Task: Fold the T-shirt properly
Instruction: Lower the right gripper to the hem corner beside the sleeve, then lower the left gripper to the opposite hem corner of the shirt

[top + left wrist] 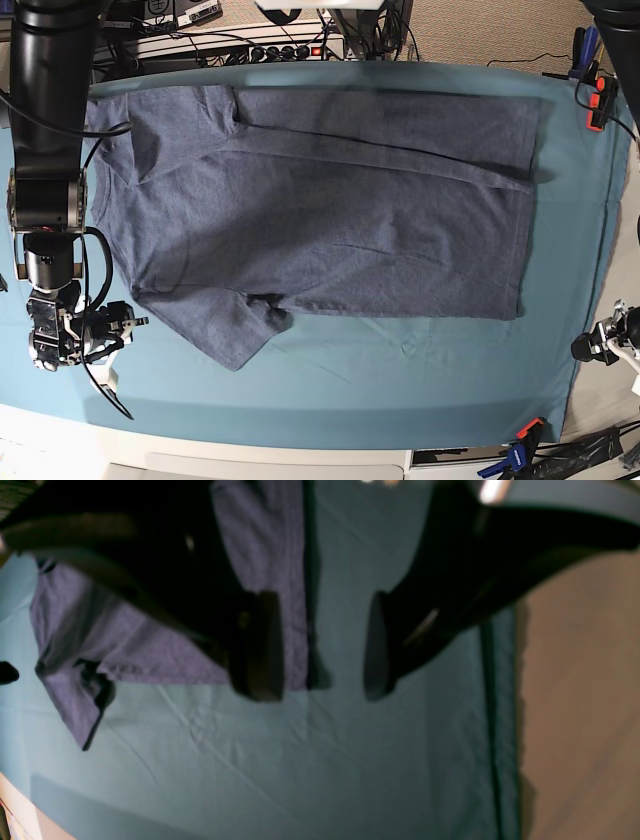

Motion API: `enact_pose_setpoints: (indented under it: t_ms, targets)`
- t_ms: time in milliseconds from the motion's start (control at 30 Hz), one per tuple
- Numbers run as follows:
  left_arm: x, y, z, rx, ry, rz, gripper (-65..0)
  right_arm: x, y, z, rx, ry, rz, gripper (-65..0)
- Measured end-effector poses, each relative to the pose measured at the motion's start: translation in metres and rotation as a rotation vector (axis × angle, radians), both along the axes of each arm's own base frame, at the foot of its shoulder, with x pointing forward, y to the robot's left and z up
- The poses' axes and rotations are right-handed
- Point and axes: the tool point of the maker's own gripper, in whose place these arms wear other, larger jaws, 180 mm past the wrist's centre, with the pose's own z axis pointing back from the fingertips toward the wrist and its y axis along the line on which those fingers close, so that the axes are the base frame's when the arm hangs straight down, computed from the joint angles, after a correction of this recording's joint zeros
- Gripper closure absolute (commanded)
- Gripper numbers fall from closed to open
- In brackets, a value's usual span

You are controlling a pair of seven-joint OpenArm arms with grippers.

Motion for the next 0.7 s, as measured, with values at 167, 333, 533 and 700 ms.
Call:
enact_pose_setpoints:
  t_ms: [167,333,533,700]
  targets:
    - [0.000,0.000,0.000,0.000,0.000,0.000,-27.7,0.005,0.002,0.000,0.007,-0.035,0.005,-30.1]
    - [0.000,0.000,0.000,0.000,0.000,0.000,-27.7,0.002,-0.004,-0.018,-0.053,-0.060,0.045,-30.1]
    - [0.001,-0.002,0.000,-0.004,-0.004,-0.001,-27.7,0.016,0.007,-0.030,-0.110,-0.161,0.074,-30.1]
    - [0.002,-0.006,-0.002,-0.005,-0.002,-0.007,-27.7,0.026,0.029,-0.030,-0.084,-0.192,0.097,-30.0]
